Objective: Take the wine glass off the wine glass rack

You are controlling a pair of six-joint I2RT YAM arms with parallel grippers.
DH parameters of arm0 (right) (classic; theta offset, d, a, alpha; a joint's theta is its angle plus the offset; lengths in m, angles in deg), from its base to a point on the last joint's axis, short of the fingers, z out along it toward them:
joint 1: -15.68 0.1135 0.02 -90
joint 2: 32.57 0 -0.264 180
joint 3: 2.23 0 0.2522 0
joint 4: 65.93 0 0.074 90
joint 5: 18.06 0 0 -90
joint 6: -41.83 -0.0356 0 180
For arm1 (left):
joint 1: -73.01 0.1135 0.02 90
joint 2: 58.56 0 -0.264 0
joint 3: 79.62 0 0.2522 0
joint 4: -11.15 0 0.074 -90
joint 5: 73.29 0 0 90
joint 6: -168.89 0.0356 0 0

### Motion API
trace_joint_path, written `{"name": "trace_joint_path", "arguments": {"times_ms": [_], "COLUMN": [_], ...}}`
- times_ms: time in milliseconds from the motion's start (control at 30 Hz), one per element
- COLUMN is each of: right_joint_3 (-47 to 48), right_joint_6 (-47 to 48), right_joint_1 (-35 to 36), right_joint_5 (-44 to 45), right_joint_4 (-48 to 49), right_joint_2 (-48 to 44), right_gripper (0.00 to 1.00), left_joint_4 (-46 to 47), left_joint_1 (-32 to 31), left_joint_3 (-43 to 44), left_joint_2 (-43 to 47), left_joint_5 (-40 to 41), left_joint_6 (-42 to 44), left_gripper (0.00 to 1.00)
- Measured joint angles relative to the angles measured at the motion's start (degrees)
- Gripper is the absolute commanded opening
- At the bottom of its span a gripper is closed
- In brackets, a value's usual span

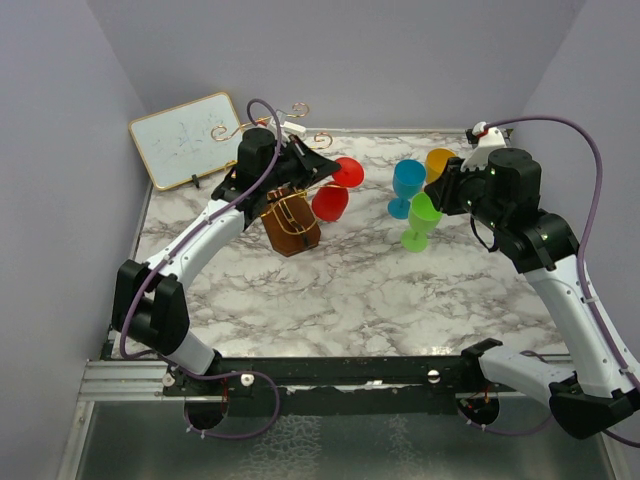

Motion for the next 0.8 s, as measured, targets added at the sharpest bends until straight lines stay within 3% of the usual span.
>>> {"name": "trace_joint_path", "arguments": {"times_ms": [800], "right_joint_3": [0.0], "right_joint_6": [-0.02], "right_joint_1": [0.0], "right_joint_5": [-0.04], "right_joint_4": [0.02], "right_joint_2": [0.02], "right_gripper": [0.22], "left_joint_4": [3.56], "left_joint_1": [0.33], "left_joint_3": [-0.35], "left_joint_2": [0.79], "left_joint_5": [-2.97], "left_joint_6": [-2.67], "left_gripper": [0.0]}}
